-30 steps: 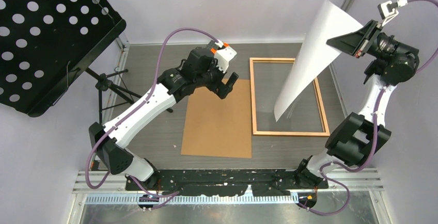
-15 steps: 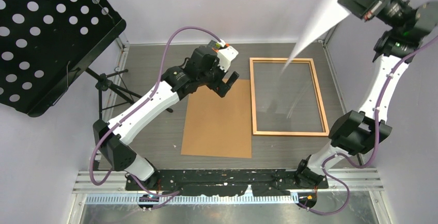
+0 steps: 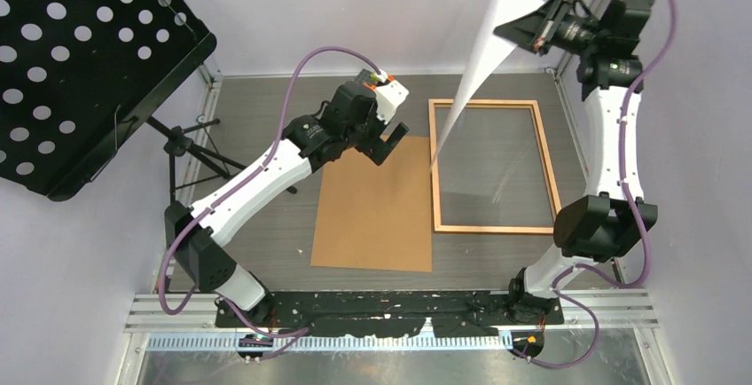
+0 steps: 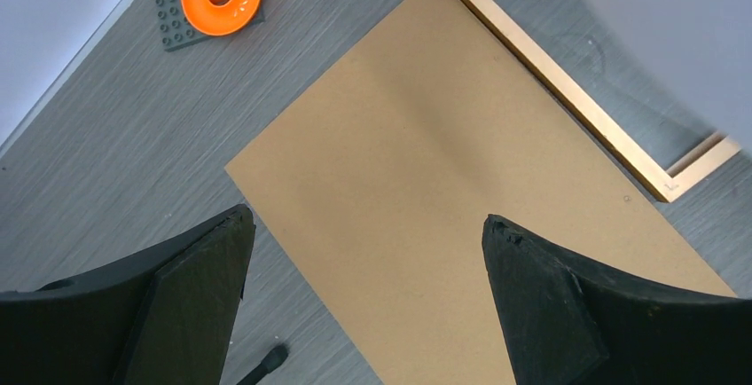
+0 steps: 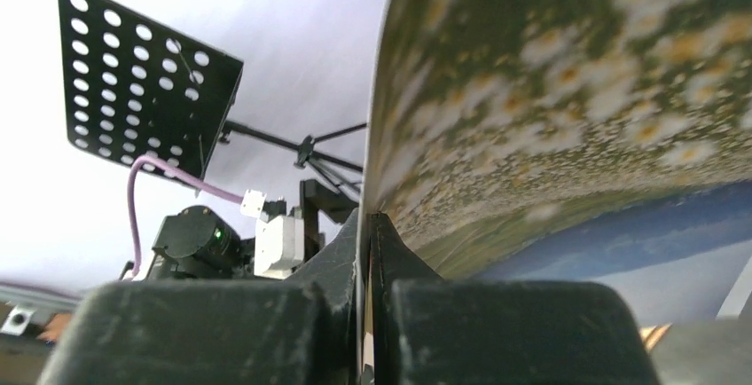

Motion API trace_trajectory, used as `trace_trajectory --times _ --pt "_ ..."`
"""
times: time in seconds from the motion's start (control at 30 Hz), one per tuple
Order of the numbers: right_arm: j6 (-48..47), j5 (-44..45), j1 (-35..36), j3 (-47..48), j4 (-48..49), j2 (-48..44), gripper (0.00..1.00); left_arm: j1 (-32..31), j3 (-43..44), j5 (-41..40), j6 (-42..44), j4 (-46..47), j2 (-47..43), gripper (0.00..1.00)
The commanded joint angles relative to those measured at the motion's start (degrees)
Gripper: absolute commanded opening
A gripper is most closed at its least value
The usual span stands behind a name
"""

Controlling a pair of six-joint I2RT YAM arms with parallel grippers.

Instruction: Put the photo into the frame

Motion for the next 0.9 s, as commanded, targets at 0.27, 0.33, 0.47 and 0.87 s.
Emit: trace_trajectory --times 0.27,0.33,0.47,0.87 --pt "-4.5 -6.1 7.9 -19.5 -0.5 -15.5 0.06 2.4 -3.4 -4.3 0.0 5.3 -4.3 1.00" --pt "-5.1 -6.8 6.6 -23.7 -0.4 -17.3 0.06 2.4 -3.7 -4.4 -0.1 5.4 -4.6 1.00" --pt "-10.1 -9.0 1.0 -31.2 -4.0 -17.8 0.06 2.4 -4.8 -4.6 0.0 6.1 -5.1 1.00" --pt "-58.0 14.2 -12.1 -31.1 -41.7 -1.0 0.06 2.4 -4.9 -2.9 -0.5 6.0 -4.5 1.00"
